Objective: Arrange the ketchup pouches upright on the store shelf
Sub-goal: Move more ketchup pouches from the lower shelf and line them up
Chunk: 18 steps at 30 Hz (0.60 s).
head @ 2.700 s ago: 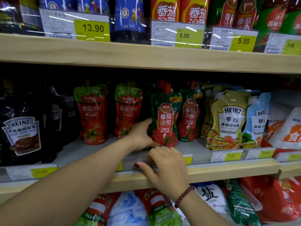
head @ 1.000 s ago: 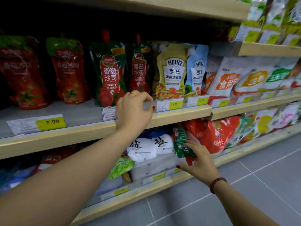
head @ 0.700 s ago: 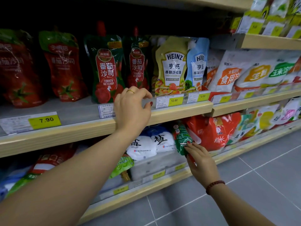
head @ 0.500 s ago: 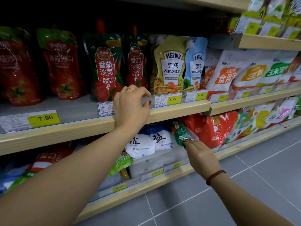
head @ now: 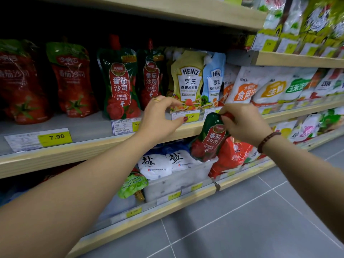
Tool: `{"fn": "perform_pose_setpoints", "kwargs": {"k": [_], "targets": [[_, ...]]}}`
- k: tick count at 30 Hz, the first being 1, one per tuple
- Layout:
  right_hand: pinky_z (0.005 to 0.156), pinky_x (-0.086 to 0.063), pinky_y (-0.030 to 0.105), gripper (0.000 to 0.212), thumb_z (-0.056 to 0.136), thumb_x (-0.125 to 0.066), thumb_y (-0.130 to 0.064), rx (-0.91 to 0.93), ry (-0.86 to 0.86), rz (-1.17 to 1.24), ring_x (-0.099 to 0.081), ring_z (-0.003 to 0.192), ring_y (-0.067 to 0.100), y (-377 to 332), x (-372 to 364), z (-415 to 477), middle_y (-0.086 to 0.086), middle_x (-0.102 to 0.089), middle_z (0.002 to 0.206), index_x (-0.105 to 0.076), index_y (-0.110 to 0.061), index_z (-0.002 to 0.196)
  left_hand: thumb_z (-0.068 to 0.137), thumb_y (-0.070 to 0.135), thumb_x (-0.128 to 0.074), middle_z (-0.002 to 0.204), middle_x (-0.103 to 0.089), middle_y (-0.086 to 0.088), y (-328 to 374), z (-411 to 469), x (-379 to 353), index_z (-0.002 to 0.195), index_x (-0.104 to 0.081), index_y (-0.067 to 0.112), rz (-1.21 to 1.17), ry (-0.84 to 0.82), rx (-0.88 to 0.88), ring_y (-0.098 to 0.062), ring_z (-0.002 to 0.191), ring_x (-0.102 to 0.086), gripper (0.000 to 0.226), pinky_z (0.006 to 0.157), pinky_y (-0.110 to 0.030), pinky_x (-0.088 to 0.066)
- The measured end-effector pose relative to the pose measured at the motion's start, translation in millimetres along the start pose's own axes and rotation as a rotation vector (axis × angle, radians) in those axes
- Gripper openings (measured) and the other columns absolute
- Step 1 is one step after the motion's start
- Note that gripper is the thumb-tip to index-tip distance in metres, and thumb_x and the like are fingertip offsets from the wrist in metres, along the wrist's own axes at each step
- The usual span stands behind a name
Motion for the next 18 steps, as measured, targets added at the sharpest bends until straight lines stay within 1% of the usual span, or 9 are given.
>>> {"fn": "perform_pose_setpoints", "kwargs": {"k": [2,5,6,8,11,13,15,16,18], "targets": [[0.06,-0.042,0.027,0.011,0.085,-0.058,-0.008,0.008,0.005,0.038,-0.056,0.066,0.023,-4,20,13,0.007,-0.06,0.078,-0.063,-0.006,0.094,0.071,0.025,-0.077,0.115,-0.056,0.005,11,0,-13,0.115,-0.059,0.023,-0.142,-0.137,-0.002,-0.007,0.106,-0.051,0.048,0.092,-0.022,-0.041],[0.062,-0.039,0.022,0.009,0.083,-0.061,-0.008,0.059,-0.01,0.09,-0.053,0.069,0.018,-19,44,32,0.002,-0.057,0.076,-0.065,-0.006,0.091,0.067,0.02,-0.08,0.127,-0.055,0.001,19,-1,-32,0.127,-0.05,0.021,-0.302,-0.32,0.087,-0.009,0.116,-0.05,0.067,0.095,-0.028,-0.044],[0.06,-0.036,0.02,0.007,0.083,-0.062,-0.008,0.076,-0.009,0.11,-0.052,0.068,0.016,-26,51,37,0.001,-0.057,0.075,-0.065,-0.007,0.089,0.067,0.018,-0.081,0.128,-0.055,-0.001,19,-1,-37,0.127,-0.049,0.021,-0.339,-0.366,0.118,-0.012,0.117,-0.051,0.068,0.094,-0.029,-0.046],[0.058,-0.035,0.019,0.005,0.081,-0.064,-0.008,0.11,0.006,0.145,-0.052,0.067,0.015,-40,65,46,0.0,-0.057,0.074,-0.066,-0.008,0.086,0.069,0.012,-0.079,0.124,-0.057,-0.006,18,-2,-40,0.12,-0.052,0.021,-0.449,-0.422,0.167,-0.017,0.109,-0.057,0.058,0.086,-0.028,-0.052],[0.056,-0.037,0.018,0.002,0.082,-0.065,-0.01,0.127,-0.01,0.194,-0.055,0.064,0.012,-53,77,60,-0.003,-0.059,0.071,-0.064,-0.011,0.082,0.071,0.008,-0.076,0.119,-0.06,-0.012,12,-1,-32,0.115,-0.058,0.018,-0.577,-0.406,0.207,-0.019,0.099,-0.063,0.049,0.079,-0.027,-0.056],[0.055,-0.038,0.015,0.006,0.083,-0.064,-0.011,0.129,-0.033,0.212,-0.055,0.067,0.007,-58,80,68,-0.008,-0.058,0.073,-0.061,-0.015,0.08,0.07,0.009,-0.077,0.115,-0.065,-0.008,8,1,-24,0.113,-0.06,0.02,-0.572,-0.377,0.206,-0.019,0.103,-0.063,0.047,0.083,-0.03,-0.055],[0.055,-0.037,0.013,0.004,0.083,-0.064,-0.012,0.145,-0.034,0.203,-0.055,0.07,0.01,-64,82,75,-0.003,-0.059,0.076,-0.062,-0.014,0.081,0.07,0.01,-0.077,0.11,-0.067,-0.005,7,5,-15,0.107,-0.063,0.023,-0.556,-0.333,0.201,-0.019,0.103,-0.063,0.042,0.084,-0.03,-0.055],[0.055,-0.037,0.013,0.002,0.083,-0.064,-0.012,0.151,-0.031,0.194,-0.055,0.071,0.012,-67,82,79,-0.001,-0.059,0.078,-0.063,-0.012,0.081,0.07,0.01,-0.077,0.108,-0.068,-0.004,6,7,-12,0.104,-0.064,0.024,-0.551,-0.32,0.195,-0.018,0.101,-0.064,0.04,0.083,-0.029,-0.055],[0.055,-0.037,0.012,0.002,0.083,-0.064,-0.012,0.159,-0.025,0.19,-0.056,0.074,0.015,-71,82,85,0.001,-0.06,0.081,-0.064,-0.01,0.083,0.07,0.007,-0.076,0.099,-0.07,0.002,6,11,-6,0.098,-0.065,0.027,-0.556,-0.308,0.194,-0.011,0.092,-0.066,0.035,0.072,-0.021,-0.056]]}}
Point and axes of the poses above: each hand's wrist, its own z-axis towards the middle knuckle, its own x-axis out of the back of the hand, y = z × x, the point moved 7 cm from there along z, towards the middle knuckle
